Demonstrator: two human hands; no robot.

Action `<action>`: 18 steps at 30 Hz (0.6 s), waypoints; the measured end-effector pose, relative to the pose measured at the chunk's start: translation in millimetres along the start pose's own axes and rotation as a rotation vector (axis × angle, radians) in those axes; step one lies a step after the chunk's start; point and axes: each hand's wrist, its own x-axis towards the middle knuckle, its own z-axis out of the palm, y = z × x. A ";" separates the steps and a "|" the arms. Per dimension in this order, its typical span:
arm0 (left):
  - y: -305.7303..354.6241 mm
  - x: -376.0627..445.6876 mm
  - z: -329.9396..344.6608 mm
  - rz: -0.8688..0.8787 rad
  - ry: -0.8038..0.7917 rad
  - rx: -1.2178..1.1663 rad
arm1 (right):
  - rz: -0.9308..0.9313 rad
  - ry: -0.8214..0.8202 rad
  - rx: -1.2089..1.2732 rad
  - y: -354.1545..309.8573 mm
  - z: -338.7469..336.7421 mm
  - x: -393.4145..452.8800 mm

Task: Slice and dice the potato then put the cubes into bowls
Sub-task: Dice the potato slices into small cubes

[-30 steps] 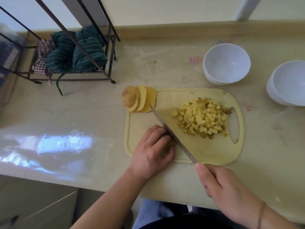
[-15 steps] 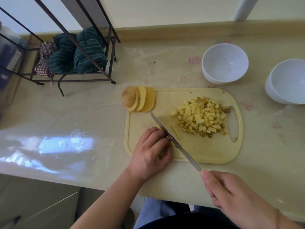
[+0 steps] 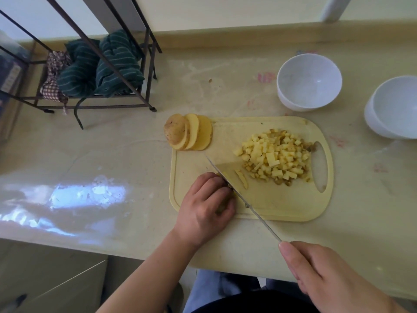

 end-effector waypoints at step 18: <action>-1.0 2.5 -2.0 -0.015 0.004 -0.019 | -0.011 0.011 0.102 -6.9 -6.3 14.5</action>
